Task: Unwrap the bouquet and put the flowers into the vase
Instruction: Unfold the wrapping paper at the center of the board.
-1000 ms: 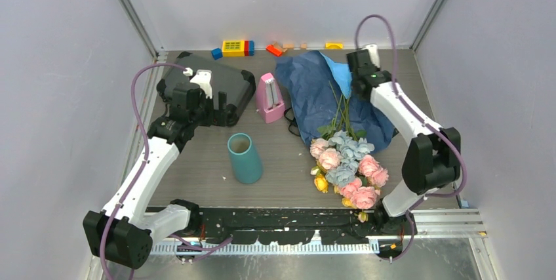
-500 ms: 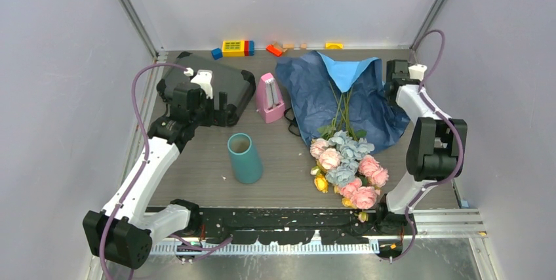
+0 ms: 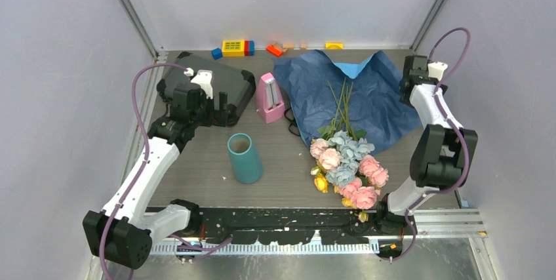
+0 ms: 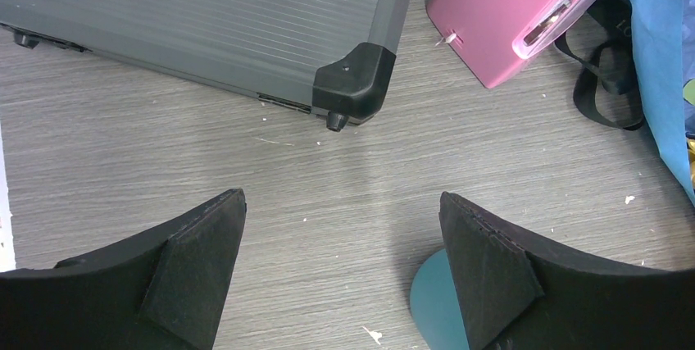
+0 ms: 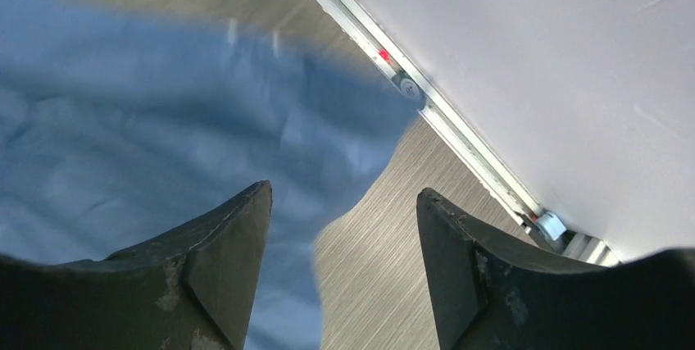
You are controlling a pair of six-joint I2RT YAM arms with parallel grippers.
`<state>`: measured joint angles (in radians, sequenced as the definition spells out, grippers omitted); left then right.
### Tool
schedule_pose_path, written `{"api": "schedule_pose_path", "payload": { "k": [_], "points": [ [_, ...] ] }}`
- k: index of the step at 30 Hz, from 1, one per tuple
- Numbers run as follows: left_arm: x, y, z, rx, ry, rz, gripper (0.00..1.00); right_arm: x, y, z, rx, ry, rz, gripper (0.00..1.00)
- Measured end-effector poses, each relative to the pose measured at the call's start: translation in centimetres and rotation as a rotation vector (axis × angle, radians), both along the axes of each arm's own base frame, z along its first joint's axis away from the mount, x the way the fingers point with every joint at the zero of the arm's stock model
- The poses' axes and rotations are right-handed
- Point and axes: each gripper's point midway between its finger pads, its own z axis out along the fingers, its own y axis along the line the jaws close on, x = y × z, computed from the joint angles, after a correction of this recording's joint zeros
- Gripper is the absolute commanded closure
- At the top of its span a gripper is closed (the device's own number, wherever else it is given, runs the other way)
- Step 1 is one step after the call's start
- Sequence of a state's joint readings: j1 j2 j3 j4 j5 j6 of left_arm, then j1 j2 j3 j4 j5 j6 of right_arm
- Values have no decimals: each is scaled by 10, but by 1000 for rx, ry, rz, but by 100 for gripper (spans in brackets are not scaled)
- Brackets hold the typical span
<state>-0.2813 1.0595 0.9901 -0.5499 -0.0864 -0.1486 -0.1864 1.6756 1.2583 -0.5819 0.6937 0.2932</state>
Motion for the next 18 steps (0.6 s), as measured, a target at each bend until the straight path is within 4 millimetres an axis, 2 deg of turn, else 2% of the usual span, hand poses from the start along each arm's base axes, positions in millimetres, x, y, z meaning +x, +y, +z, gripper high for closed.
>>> {"api": "schedule_pose_path", "payload": {
  "k": [3,8,10,13,15,18],
  "points": [
    [0,0,0,0,0,0,9,3,10,35,40,-101,33,26],
    [0,0,0,0,0,0,9,18,41,115,114,-354,149,26],
    [0,0,0,0,0,0,9,23,57,132,153,-408,210,28],
    [0,0,0,0,0,0,9,36,84,133,246,-428,308,32],
    [0,0,0,0,0,0,9,45,100,118,325,-403,359,36],
    [0,0,0,0,0,0,9,58,119,79,447,-324,406,41]
  ]
}}
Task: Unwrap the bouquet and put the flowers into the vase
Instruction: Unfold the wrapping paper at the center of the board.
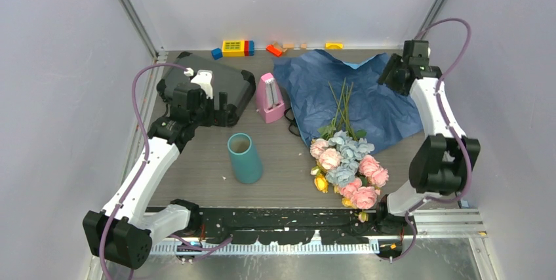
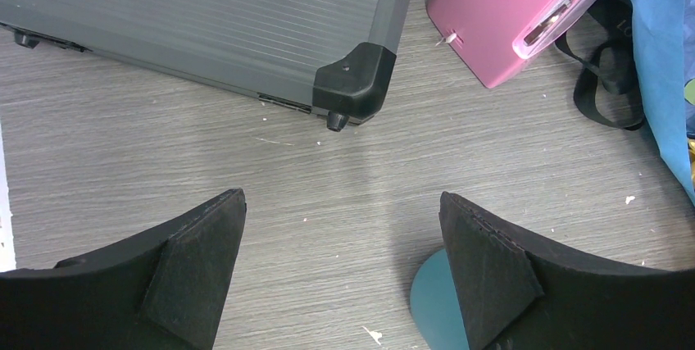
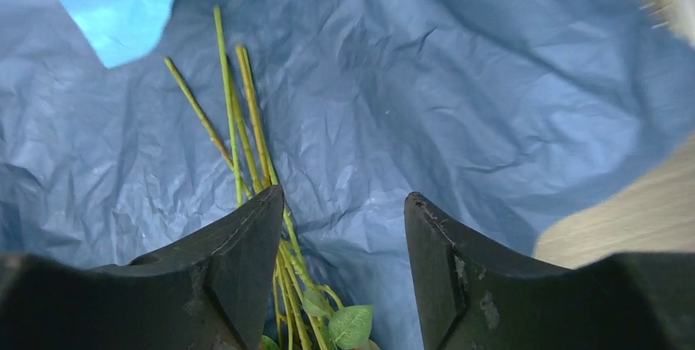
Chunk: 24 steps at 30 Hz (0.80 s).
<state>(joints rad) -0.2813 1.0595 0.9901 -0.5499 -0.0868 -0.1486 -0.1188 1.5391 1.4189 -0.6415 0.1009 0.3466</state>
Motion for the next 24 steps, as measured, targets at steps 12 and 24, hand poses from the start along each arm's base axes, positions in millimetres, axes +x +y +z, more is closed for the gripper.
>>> {"api": "schedule_pose_path", "payload": {
  "k": [12,24],
  "points": [
    [0,1,0,2,-1,3,9,6,10,-126,161,300,33,54],
    [0,1,-1,4,0,6,9,-21,-43,-179,166,414,-141,54]
  ]
}}
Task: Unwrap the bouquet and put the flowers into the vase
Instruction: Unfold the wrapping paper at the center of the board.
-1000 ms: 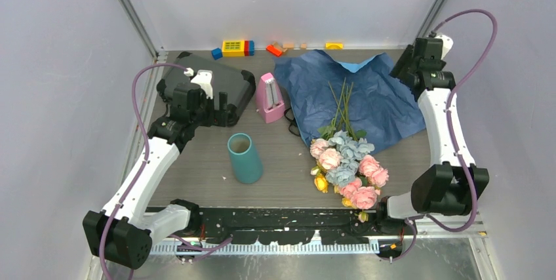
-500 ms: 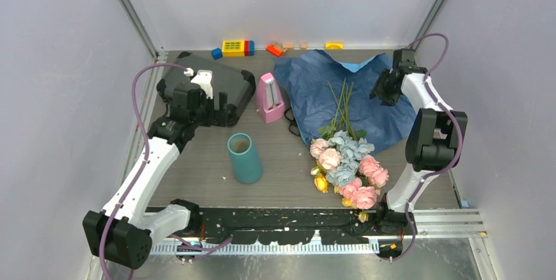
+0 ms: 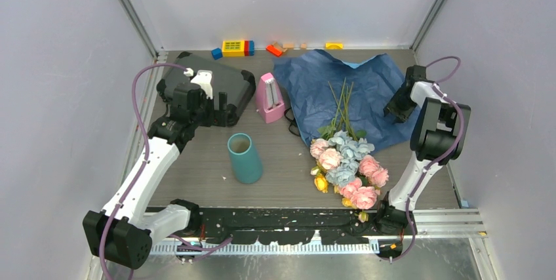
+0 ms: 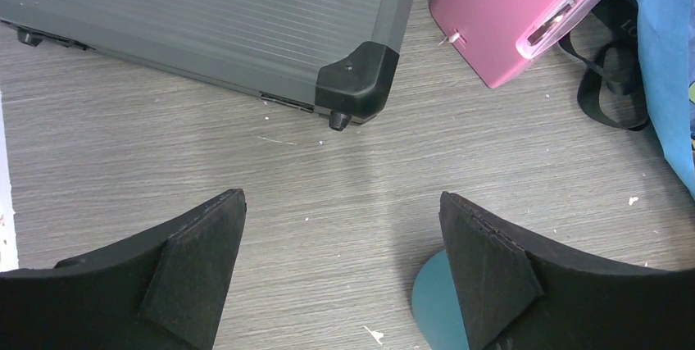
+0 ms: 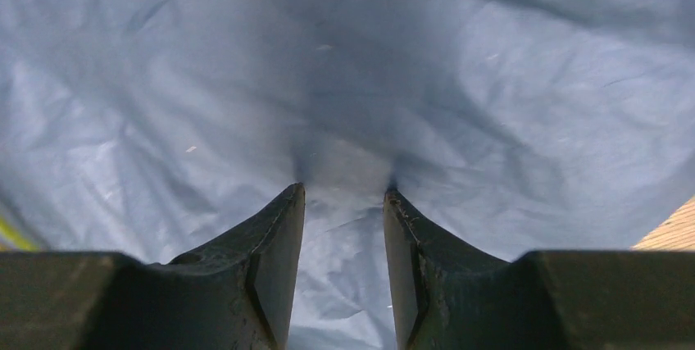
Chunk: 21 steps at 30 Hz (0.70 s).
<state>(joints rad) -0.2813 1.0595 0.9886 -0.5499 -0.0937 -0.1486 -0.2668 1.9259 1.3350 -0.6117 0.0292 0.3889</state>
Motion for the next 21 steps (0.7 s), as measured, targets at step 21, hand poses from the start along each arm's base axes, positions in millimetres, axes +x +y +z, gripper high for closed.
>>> {"api": "schedule_pose_path", "payload": {
  "k": [21],
  "points": [
    [0,-1,0,2,0,-3,9,26,44,54,29,-180,85,55]
  ]
}}
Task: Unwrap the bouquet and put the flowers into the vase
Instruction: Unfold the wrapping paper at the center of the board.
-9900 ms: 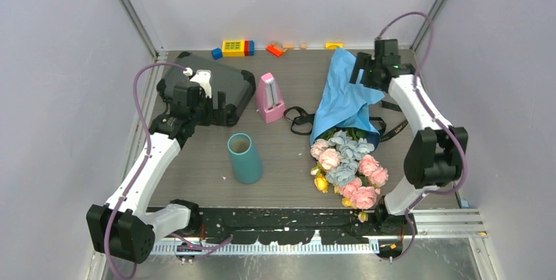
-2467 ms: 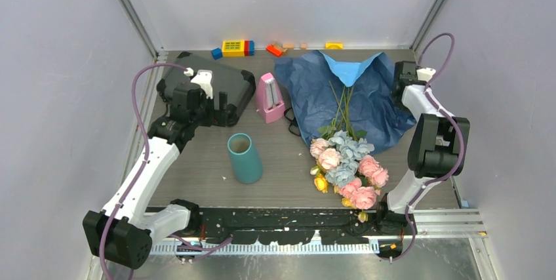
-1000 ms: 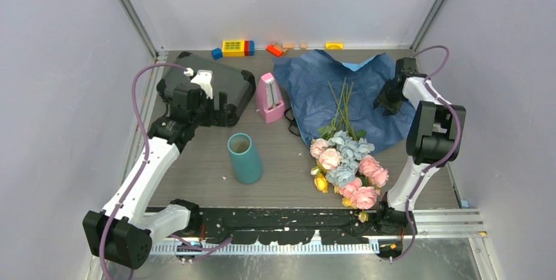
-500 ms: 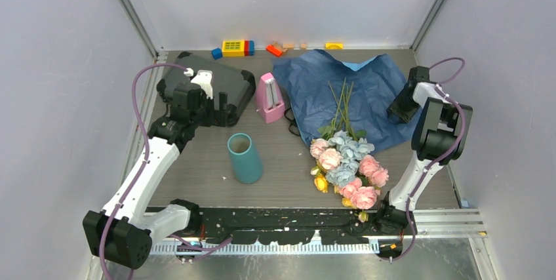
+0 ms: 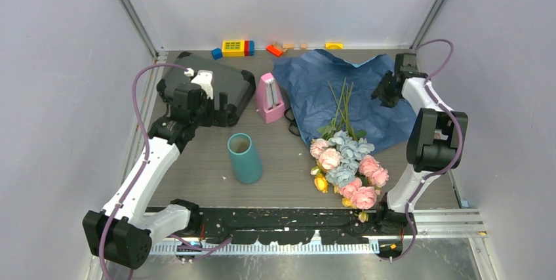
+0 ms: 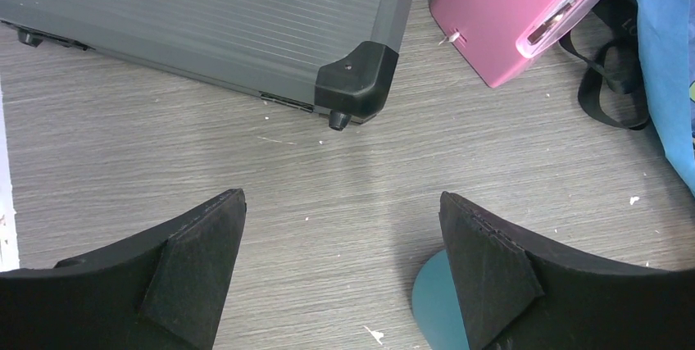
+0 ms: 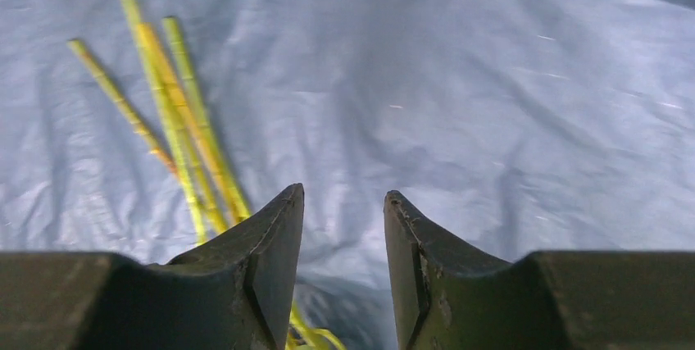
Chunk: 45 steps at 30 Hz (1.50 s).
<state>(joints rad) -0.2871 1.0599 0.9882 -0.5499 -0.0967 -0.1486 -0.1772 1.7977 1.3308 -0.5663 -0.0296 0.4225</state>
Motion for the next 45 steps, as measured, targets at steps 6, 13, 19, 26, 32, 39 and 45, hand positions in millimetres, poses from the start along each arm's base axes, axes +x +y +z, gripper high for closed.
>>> {"api": "schedule_pose_path", "payload": {
  "k": [6,13,19,26,32,39,45],
  "points": [
    [1,3,0,12,-2,13,9,42,47,13,30,-98,78,59],
    [2,12,-1,56,-10,39,9,96,66,-19,100,-122,68,60],
    [3,19,0,88,-17,61,8,144,66,-17,126,-199,33,60],
    [4,21,-3,104,-10,60,8,208,67,23,168,-387,-4,58],
    [5,19,-6,103,0,54,8,258,71,22,250,-486,-55,57],
    [5,18,-6,100,1,50,7,275,68,-32,306,-445,-153,54],
    [4,18,-5,97,-1,47,7,285,62,-29,310,-472,-184,50]
  ]
}}
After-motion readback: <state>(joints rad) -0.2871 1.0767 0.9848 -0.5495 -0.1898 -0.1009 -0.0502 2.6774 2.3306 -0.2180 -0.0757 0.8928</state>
